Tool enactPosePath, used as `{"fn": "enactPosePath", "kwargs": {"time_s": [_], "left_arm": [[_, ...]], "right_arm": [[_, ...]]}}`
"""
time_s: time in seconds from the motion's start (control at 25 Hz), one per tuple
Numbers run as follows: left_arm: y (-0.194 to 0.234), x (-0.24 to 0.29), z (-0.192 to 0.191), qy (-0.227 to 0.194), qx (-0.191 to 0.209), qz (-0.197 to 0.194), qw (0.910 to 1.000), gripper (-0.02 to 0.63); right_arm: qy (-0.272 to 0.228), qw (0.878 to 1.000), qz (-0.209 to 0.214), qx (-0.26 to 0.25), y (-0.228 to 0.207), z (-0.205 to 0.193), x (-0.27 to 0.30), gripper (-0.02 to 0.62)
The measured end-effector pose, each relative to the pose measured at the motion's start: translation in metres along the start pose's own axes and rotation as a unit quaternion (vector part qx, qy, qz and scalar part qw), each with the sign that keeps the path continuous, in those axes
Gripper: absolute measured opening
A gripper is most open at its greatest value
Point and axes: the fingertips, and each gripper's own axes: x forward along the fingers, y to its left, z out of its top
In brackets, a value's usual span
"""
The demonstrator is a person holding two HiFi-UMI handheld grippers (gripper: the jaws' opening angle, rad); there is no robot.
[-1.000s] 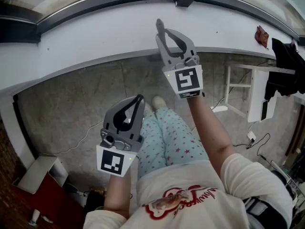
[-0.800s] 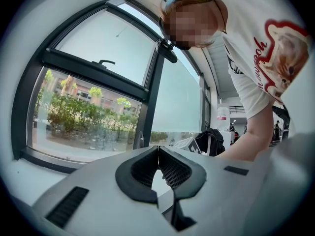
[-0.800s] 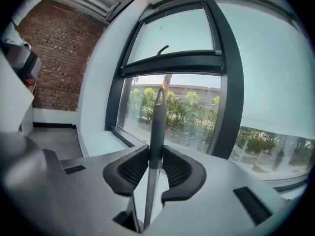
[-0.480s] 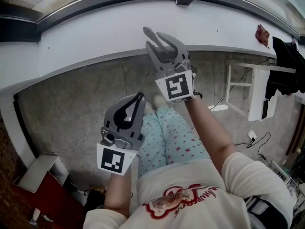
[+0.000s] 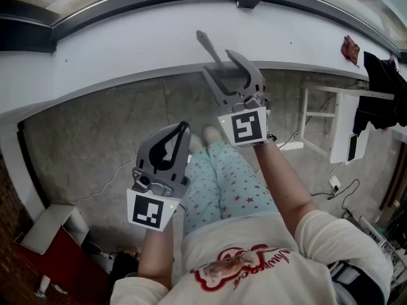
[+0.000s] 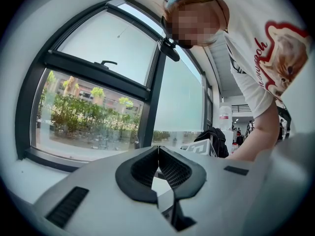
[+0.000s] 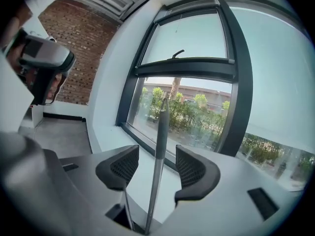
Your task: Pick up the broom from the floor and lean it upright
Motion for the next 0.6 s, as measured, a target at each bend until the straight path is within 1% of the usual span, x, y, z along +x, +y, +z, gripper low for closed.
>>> {"fn": "enactPosePath", "kwargs": {"time_s": [0.12,0.24,0.32,0.4,0.44,0.48,0.52,0.6], "left_arm": [[-0.001,0.002,0.001,-0.002,0.0,0.0,1.0,0.021],[-0.005,0.004,0.006,-0.006,0.001,-0.003,1.0,0.021],[-0.006,0.005,0.012,-0.009,0.002,-0.004,0.9999,0.021],[-0.007,0.008,0.019,-0.015,0.002,-0.004,0.9999,0.021],[-0.008,0.009,0.022,-0.018,0.004,-0.005,0.9998,0.021],[-0.009,0.011,0.025,-0.02,0.006,-0.007,0.9998,0.021],[-0.01,0.014,0.029,-0.022,0.007,-0.009,0.9997,0.021],[-0.014,0.019,0.035,-0.026,0.009,-0.014,0.9995,0.021]], "right_arm": [[-0.003,1.0,-0.013,0.008,-0.006,0.004,-0.01,0.229],[-0.018,0.999,-0.022,0.021,-0.012,0.018,-0.023,0.229],[-0.038,0.998,-0.029,0.042,-0.017,0.034,-0.031,0.227],[-0.064,0.994,-0.043,0.081,-0.024,0.052,-0.042,0.221],[-0.076,0.991,-0.051,0.101,-0.029,0.062,-0.048,0.197],[-0.085,0.988,-0.059,0.118,-0.033,0.07,-0.055,0.137],[-0.092,0.985,-0.065,0.13,-0.036,0.078,-0.061,0.062],[-0.1,0.983,-0.064,0.143,-0.038,0.089,-0.073,0.051]]}}
